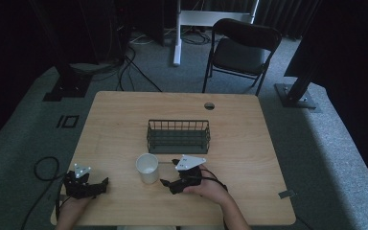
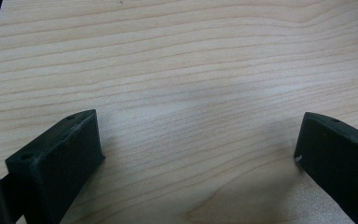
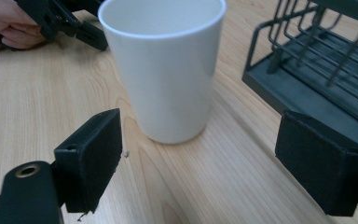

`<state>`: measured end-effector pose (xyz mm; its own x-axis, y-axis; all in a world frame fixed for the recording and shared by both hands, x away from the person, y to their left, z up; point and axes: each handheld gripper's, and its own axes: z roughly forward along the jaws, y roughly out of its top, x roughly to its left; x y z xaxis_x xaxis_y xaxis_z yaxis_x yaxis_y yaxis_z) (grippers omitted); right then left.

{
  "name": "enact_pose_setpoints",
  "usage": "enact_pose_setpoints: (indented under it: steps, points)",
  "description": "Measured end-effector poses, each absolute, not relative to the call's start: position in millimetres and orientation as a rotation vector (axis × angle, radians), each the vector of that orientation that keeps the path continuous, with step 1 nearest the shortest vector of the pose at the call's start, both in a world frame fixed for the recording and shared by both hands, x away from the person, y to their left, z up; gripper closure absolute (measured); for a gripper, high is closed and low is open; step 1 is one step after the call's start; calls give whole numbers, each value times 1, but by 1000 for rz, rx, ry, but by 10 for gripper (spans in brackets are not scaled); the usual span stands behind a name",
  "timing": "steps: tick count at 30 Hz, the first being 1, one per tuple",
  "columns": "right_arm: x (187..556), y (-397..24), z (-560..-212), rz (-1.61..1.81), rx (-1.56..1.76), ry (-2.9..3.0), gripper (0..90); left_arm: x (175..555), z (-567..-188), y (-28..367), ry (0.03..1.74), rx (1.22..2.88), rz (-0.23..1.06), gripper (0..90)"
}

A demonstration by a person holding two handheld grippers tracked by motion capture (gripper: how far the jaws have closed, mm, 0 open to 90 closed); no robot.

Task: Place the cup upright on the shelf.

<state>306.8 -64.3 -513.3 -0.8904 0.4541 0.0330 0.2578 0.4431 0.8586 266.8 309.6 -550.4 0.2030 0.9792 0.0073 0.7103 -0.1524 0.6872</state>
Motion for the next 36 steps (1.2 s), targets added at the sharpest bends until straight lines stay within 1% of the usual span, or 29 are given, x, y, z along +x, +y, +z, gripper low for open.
enact_pose_setpoints:
  steps: [21, 36]
  points:
    - [312, -22, -513, 1475, 564, 2493, 144, 267, -550, 310, 1566, 1929, 631, 8]
    - [320, -10, -508, 1516, 567, 2446, 146, 267, -550, 309, 1566, 1928, 631, 7]
